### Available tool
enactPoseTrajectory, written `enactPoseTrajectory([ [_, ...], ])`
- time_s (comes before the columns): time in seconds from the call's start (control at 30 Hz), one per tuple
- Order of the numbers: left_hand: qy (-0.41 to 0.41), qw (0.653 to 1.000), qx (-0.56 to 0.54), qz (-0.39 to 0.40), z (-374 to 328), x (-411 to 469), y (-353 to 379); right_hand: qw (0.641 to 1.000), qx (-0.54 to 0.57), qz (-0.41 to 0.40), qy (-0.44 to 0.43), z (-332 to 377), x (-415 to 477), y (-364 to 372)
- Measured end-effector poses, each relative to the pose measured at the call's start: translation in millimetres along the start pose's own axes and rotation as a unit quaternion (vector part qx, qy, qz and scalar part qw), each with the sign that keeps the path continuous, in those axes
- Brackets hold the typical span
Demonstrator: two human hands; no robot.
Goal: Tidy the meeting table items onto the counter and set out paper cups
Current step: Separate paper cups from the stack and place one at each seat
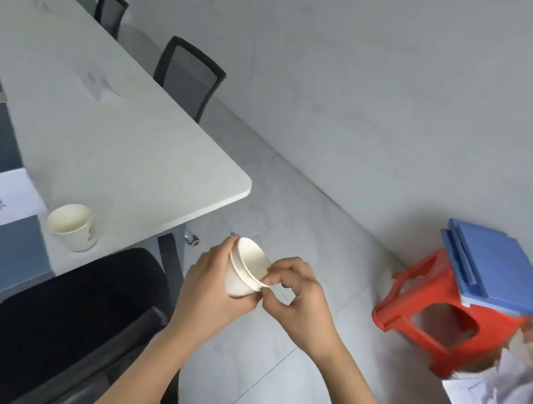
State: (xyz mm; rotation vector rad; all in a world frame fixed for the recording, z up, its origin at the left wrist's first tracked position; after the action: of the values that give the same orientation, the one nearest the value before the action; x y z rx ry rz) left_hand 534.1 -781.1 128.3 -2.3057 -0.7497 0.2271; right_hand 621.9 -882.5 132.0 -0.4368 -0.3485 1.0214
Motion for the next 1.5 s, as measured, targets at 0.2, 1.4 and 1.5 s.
enactPoseTrajectory([
  [0.2,-0.018,0.997,-0.015,0.068,-42,50,84,0.995,0.068,-0.040,0.061,-69,-6,-93],
  [1.4,-0.117,0.984,-0.109,0.083,7,515,153,0.939,0.296,0.034,0.173,-259,425,-230],
  [1.5,-0.128,0.984,-0.117,0.049,0,564,156,0.950,0.266,0.059,0.151,-272,478,-256],
])
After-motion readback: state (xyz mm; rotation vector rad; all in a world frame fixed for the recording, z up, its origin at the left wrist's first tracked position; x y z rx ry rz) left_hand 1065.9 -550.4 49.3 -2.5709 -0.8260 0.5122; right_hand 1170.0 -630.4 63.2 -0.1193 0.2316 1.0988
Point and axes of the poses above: each hand's wrist, its own x-axis towards the middle knuckle, its own y-axis out of the palm, z = x × y, the point moved 6 cm from there along x, towards the middle knuckle, and after that the axes turned 11 degrees about z, right-handed, at the moved point
